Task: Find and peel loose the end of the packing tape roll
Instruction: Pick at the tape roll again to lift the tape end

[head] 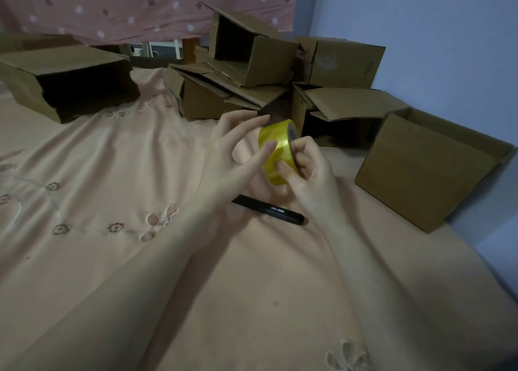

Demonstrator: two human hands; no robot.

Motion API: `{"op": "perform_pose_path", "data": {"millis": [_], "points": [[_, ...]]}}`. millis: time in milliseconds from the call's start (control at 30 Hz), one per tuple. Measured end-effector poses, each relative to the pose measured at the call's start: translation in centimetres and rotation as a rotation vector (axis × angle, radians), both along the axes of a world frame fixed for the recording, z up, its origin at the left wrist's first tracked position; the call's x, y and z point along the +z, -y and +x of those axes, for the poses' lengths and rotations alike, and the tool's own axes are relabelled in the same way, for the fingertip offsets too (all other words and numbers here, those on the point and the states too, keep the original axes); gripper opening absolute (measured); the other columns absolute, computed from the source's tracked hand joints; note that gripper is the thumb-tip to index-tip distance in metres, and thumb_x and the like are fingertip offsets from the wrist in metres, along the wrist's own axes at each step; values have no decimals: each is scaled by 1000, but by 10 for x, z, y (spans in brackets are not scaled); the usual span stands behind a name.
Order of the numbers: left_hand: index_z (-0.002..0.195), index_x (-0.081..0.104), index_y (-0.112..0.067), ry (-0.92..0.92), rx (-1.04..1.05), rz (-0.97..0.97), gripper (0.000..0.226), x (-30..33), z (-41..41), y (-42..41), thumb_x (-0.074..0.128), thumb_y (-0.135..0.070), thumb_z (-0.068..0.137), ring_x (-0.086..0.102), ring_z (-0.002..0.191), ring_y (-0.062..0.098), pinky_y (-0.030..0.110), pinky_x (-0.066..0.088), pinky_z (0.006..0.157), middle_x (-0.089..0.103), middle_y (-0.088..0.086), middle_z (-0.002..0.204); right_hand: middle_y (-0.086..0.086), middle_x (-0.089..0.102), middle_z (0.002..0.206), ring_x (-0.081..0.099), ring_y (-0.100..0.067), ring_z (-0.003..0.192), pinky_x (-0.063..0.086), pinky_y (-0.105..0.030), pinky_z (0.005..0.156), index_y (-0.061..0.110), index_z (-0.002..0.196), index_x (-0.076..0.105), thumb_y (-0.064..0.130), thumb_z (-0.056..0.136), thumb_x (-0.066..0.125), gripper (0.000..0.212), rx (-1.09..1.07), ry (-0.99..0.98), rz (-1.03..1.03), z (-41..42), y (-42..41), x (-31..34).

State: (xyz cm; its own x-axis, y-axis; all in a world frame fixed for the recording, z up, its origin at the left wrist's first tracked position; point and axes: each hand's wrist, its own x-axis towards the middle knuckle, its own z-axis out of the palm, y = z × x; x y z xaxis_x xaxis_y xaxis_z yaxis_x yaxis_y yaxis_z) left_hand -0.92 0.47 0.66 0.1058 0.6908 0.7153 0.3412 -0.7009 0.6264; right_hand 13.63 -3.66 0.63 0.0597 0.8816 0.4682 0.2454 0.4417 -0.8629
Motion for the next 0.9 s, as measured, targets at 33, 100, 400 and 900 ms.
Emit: {"op": "perform_pose_path", "data": {"millis": [33,100,400,900], "points": [[122,62,-25,6,-11,6,35,1,1,0,65,-34,89,49,119,9,25,43,101,51,-5,124,-7,64,77,62,-11,73,52,-26,67,8,88,49,3,88,61,12,16,22,-4,-1,1,0],[122,61,-29,0,-19,23,34,0,2,-1,64,-35,89,50,119,13,33,45,101,50,-6,124,-6,64,78,62,-7,74,49,-17,66,9,89,50,0,87,60,13,53,32,-17,-4,2,0],[108,70,-23,78,-1,50,24,-6,5,-3,69,-28,85,61,103,15,37,51,90,65,-1,113,-16,67,85,66,-18,81,55,-28,72,4,93,52,2,88,60,10,58,61,5,-6,3,-1],[99,74,-15,116,-34,47,16,-3,6,1,71,-20,84,63,103,8,24,51,87,70,0,107,-14,64,77,62,-14,74,53,-31,71,10,88,49,3,87,61,14,47,28,16,-5,1,-2]]}}
